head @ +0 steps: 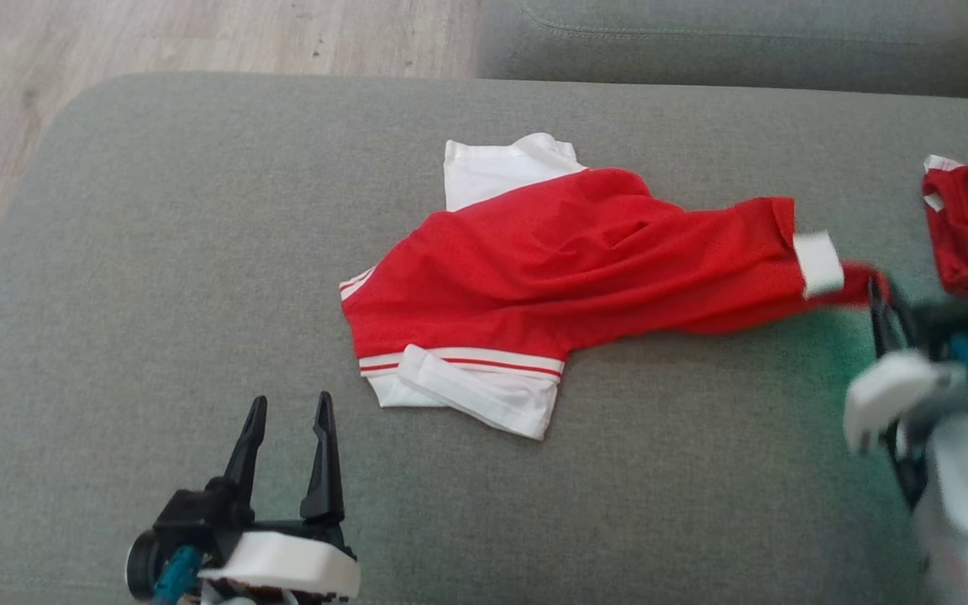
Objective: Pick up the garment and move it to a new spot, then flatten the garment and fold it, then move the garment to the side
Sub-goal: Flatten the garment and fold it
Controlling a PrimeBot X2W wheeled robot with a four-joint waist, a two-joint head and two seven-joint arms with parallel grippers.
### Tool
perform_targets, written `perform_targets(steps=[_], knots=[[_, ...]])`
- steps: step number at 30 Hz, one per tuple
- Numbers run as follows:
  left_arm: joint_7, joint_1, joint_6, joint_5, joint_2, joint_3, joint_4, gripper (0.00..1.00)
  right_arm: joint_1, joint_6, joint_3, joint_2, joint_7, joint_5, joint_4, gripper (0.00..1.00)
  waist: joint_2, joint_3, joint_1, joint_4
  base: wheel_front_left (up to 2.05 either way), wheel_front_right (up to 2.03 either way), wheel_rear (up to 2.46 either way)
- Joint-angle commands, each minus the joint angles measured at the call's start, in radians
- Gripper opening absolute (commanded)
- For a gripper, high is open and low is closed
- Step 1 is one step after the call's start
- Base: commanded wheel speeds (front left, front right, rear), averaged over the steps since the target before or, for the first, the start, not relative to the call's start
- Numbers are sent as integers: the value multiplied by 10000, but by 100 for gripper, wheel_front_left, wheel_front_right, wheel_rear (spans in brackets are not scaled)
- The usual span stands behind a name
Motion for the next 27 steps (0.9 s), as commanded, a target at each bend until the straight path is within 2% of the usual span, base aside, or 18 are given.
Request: perform_targets(steps=[1, 9, 10, 11, 12, 13, 20, 27], knots=[[-123, -322, -42, 104, 55, 450, -267, 100, 437, 63, -80, 162, -227, -101, -590, 0, 0, 50, -1, -60, 0, 0, 0], [-123, -309, -92, 177, 38, 568, -236, 100, 2284, 63, -712, 869, -294, -394, -1915, 0, 0, 151, -1, -427, 0, 0, 0], [-123, -325, -101, 187, 20, 555, -225, 100, 2412, 63, -764, 933, -287, -412, -2028, 11, 0, 155, -1, -461, 0, 0, 0], [-123, -337, -108, 195, 4, 543, -213, 100, 2528, 63, -820, 998, -282, -408, -2129, 37, 0, 154, -1, -492, 0, 0, 0], [-123, -344, -116, 199, -7, 535, -200, 100, 2640, 63, -868, 1058, -274, -400, -2217, 74, 0, 148, -1, -524, 0, 0, 0], [-124, -347, -122, 203, -17, 529, -185, 100, 2748, 63, -900, 1110, -274, -400, -2302, 100, 0, 136, -1, -553, 0, 0, 0], [-124, -320, -158, 186, -37, 516, -86, 100, 3362, 63, -950, 1327, -268, -159, -2797, 100, 0, -34, -1, -650, 0, 0, 0], [-124, -275, -196, 184, -5, 642, -78, 100, 3804, 63, -876, 1406, -292, 202, -3969, 100, 0, -343, -1, -736, 0, 0, 0]])
